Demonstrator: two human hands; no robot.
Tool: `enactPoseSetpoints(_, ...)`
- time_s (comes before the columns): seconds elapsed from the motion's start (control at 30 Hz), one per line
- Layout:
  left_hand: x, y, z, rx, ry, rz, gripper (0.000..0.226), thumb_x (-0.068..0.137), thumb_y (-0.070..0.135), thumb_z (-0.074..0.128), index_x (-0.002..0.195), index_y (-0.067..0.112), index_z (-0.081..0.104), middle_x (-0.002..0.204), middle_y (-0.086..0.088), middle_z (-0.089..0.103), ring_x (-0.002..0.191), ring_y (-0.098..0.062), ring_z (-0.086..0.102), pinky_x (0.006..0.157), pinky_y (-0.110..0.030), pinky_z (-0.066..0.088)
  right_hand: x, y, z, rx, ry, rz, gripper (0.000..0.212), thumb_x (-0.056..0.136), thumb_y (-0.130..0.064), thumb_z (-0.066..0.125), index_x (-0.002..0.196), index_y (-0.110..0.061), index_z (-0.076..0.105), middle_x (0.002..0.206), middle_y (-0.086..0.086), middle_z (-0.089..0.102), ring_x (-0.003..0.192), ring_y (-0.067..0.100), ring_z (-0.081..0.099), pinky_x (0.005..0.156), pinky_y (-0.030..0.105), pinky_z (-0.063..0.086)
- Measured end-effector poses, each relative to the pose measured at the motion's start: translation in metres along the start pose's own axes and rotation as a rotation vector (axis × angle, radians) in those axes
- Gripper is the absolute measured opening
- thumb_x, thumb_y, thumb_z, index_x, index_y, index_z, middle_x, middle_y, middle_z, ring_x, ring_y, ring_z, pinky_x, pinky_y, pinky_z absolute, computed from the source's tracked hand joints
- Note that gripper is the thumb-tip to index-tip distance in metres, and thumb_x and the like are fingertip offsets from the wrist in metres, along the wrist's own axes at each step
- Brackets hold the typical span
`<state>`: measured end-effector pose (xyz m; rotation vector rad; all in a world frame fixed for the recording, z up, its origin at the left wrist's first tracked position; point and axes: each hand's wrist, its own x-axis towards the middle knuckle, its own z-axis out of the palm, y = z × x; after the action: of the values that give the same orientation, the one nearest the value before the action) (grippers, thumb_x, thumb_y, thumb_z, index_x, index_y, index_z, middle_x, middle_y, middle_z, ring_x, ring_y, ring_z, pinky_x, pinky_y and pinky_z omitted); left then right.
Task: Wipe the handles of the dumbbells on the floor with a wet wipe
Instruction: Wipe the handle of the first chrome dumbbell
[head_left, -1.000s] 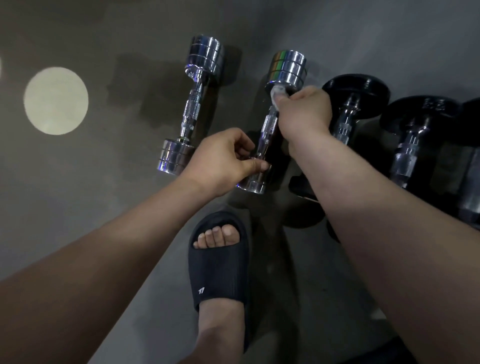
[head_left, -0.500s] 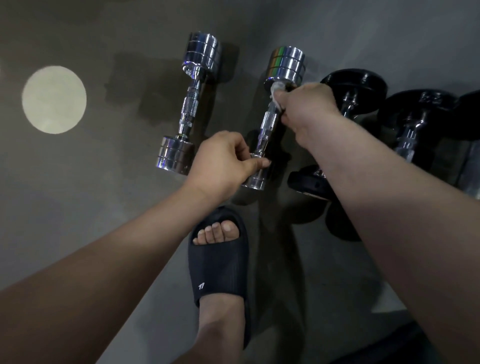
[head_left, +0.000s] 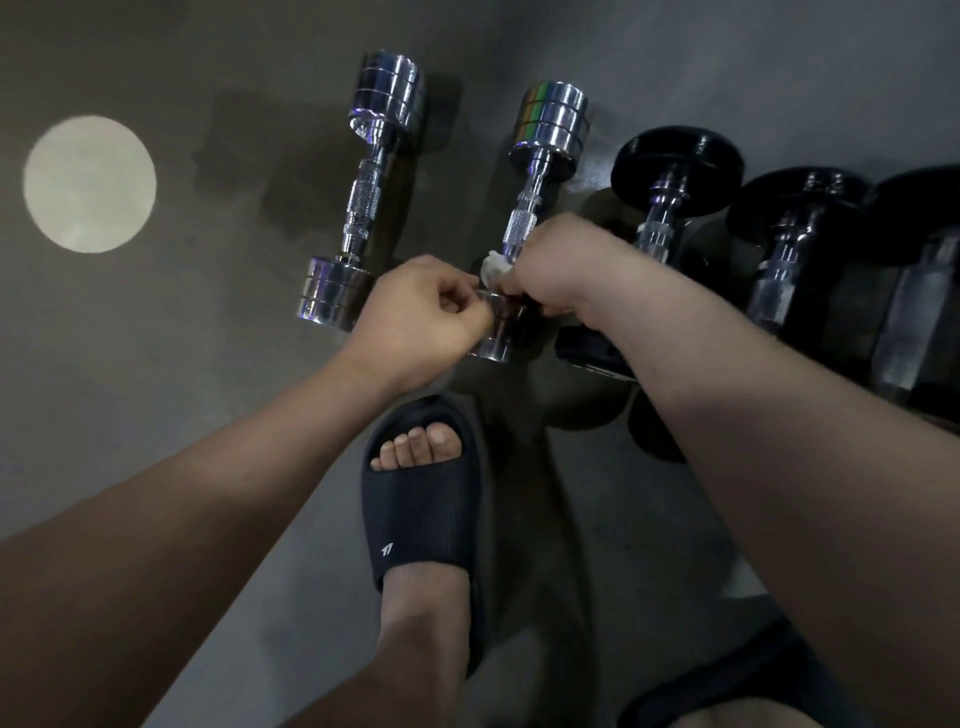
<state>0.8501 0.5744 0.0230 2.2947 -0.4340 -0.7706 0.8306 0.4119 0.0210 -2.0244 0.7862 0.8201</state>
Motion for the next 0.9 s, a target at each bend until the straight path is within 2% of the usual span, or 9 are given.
enactPoseSetpoints(0.07,-0.002,-0.001,-0.003,-0.039,-0.013,-0.006,0.017,0.078,0.027,0.066,0.078,0.012,0.076,0.105,0.006,0.07,0.097,-0.001,0.066,0.095,-0.024,0.053,-0.004,-0.003,0.0,-0.072,0.059,-0.002,0.037,0.093,-0.048,0.064,0.08,-0.014,0.061,0.073,0.001,0.063,0.06,0.021,0.059,0.052,0.025,0.045)
enactPoseSetpoints(0.17,-0.004,-0.003,-0.003,-0.087,-0.012,-0.024,0.004,0.086,0.013,0.073,0.089,0.01,0.075,0.106,0.003,0.071,0.092,0.001,0.066,0.081,-0.004,0.046,-0.009,0.005,-0.002,-0.01,0.104,-0.012,0.035,0.09,-0.045,0.068,0.075,-0.016,0.057,0.073,-0.001,0.058,0.068,0.021,0.056,0.063,0.025,0.044)
enactPoseSetpoints(0.23,-0.003,-0.005,-0.001,-0.079,-0.015,-0.042,0.021,0.086,0.017,0.077,0.106,0.014,0.071,0.105,0.003,0.071,0.092,-0.003,0.066,0.077,-0.002,0.043,-0.014,0.011,-0.004,0.052,0.098,-0.038,0.035,0.091,-0.041,0.07,0.07,-0.017,0.055,0.074,0.0,0.059,0.074,0.022,0.057,0.069,0.029,0.046)
enactPoseSetpoints(0.37,0.001,-0.007,0.003,-0.075,-0.142,-0.151,0.063,0.084,0.036,0.081,0.139,0.018,0.057,0.12,0.005,0.065,0.105,-0.008,0.065,0.092,-0.017,0.047,-0.025,0.022,-0.009,0.05,0.071,-0.06,0.035,0.092,-0.042,0.069,0.078,-0.012,0.059,0.08,0.009,0.064,0.077,0.027,0.059,0.084,0.038,0.054)
enactPoseSetpoints(0.47,0.0,-0.004,0.013,-0.075,-0.195,-0.133,0.06,0.082,0.037,0.083,0.134,0.018,0.062,0.114,0.004,0.071,0.104,-0.008,0.067,0.102,-0.028,0.051,-0.028,0.031,-0.011,0.164,0.128,-0.039,0.032,0.088,-0.039,0.071,0.073,-0.013,0.059,0.088,0.016,0.073,0.088,0.037,0.07,0.087,0.05,0.058)
enactPoseSetpoints(0.53,-0.002,0.001,0.02,-0.04,-0.183,-0.096,0.062,0.074,0.044,0.086,0.128,0.021,0.065,0.11,0.004,0.071,0.101,-0.01,0.069,0.1,-0.035,0.053,-0.029,0.033,-0.012,0.138,0.152,-0.021,0.033,0.089,-0.043,0.068,0.081,-0.012,0.062,0.09,0.015,0.073,0.09,0.035,0.071,0.086,0.047,0.059)
enactPoseSetpoints(0.67,-0.003,0.009,0.028,0.12,-0.131,-0.024,0.06,0.073,0.041,0.085,0.127,0.023,0.064,0.115,-0.001,0.062,0.102,-0.016,0.064,0.093,-0.021,0.046,-0.031,0.036,-0.011,-0.025,0.361,-0.068,0.03,0.094,-0.043,0.061,0.083,-0.015,0.057,0.076,-0.001,0.06,0.081,0.024,0.06,0.062,0.027,0.041)
enactPoseSetpoints(0.77,-0.004,0.011,0.028,0.177,-0.104,-0.004,0.062,0.076,0.038,0.083,0.132,0.021,0.063,0.113,0.0,0.056,0.106,-0.018,0.061,0.087,-0.017,0.038,-0.035,0.038,-0.014,-0.025,0.522,-0.156,0.018,0.093,-0.03,0.061,0.086,-0.014,0.058,0.074,-0.005,0.054,0.074,0.017,0.053,0.06,0.025,0.037)
enactPoseSetpoints(0.9,-0.005,0.012,0.03,0.18,-0.085,0.012,0.062,0.077,0.04,0.083,0.132,0.02,0.063,0.113,0.001,0.056,0.106,-0.019,0.061,0.085,-0.019,0.04,-0.024,0.036,-0.013,-0.108,0.472,-0.194,0.015,0.089,-0.029,0.067,0.084,-0.015,0.068,0.088,0.003,0.069,0.087,0.021,0.064,0.072,0.029,0.05)
